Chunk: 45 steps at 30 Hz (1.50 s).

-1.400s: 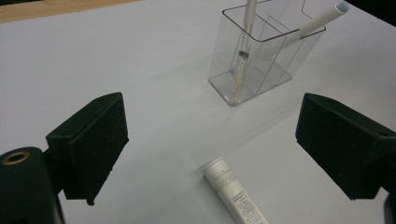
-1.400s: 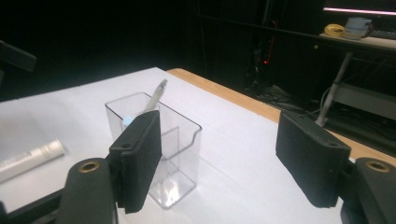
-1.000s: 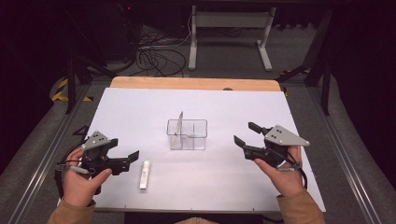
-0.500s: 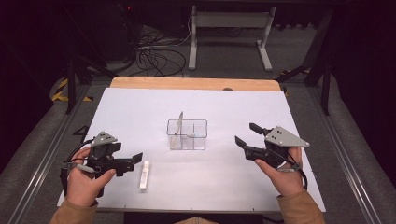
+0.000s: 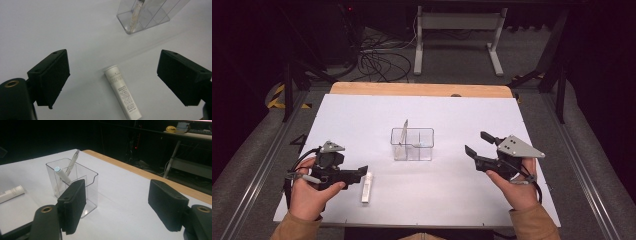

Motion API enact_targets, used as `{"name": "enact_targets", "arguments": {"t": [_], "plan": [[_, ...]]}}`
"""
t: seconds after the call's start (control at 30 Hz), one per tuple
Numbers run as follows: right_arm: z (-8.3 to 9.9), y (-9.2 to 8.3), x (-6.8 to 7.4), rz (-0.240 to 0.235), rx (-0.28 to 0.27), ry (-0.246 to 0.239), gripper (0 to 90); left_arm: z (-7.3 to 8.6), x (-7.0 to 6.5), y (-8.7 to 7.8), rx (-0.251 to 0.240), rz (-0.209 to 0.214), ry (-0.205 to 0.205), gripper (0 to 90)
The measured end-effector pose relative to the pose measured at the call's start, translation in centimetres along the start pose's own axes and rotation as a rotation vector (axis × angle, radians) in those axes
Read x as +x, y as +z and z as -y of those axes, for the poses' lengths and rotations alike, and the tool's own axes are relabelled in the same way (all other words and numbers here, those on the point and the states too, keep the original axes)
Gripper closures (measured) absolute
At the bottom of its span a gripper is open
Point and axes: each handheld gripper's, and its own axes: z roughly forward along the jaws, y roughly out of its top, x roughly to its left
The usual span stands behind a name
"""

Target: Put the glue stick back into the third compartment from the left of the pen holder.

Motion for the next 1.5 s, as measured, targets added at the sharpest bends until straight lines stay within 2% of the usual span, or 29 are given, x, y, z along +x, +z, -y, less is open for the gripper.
{"name": "enact_targets", "arguments": {"t": [0.2, 0.3, 0.43, 0.6, 0.9, 1.03, 1.13, 1.17, 1.23, 1.33, 1.5], "plan": [[0.0, 0.0, -0.2, 0.005, -0.003, 0.004, 31.5, -0.1, -0.3, 0.2, 0.022, -0.008, -0.010, 13.8], [0.1, 0.0, -0.2, 0.005, -0.003, 0.006, 31.5, -0.1, -0.7, 0.5, 0.053, -0.025, -0.046, 13.9], [0.1, 0.0, -0.1, 0.006, -0.001, 0.007, 31.6, -0.2, -0.9, 0.9, 0.112, -0.032, -0.064, 19.4], [0.1, 0.0, -0.1, 0.008, -0.002, 0.008, 31.6, -0.2, -1.2, 1.3, 0.136, -0.076, -0.102, 24.6], [0.1, 0.0, -0.1, 0.006, -0.004, 0.010, 31.6, -0.1, -1.6, 2.2, 0.186, -0.101, -0.148, 26.4], [0.1, 0.0, -0.1, 0.004, 0.001, 0.013, 31.6, -0.1, -1.6, 2.7, 0.213, -0.082, -0.167, 26.5], [0.2, 0.1, -0.1, 0.003, 0.004, 0.013, 31.7, 0.0, -1.6, 3.2, 0.222, -0.095, -0.171, 28.3], [0.2, 0.1, -0.1, 0.003, 0.004, 0.012, 31.8, -0.1, -1.5, 3.3, 0.239, -0.091, -0.168, 28.2], [0.2, 0.1, 0.0, 0.003, 0.004, 0.012, 31.7, 0.0, -1.5, 3.6, 0.231, -0.084, -0.179, 28.4], [0.2, 0.1, -0.1, 0.005, 0.003, 0.014, 31.7, 0.1, -1.4, 4.1, 0.252, -0.078, -0.184, 30.6], [0.2, 0.1, -0.1, 0.007, 0.005, 0.010, 31.7, 0.3, -1.3, 4.8, 0.267, -0.062, -0.219, 34.7]]}}
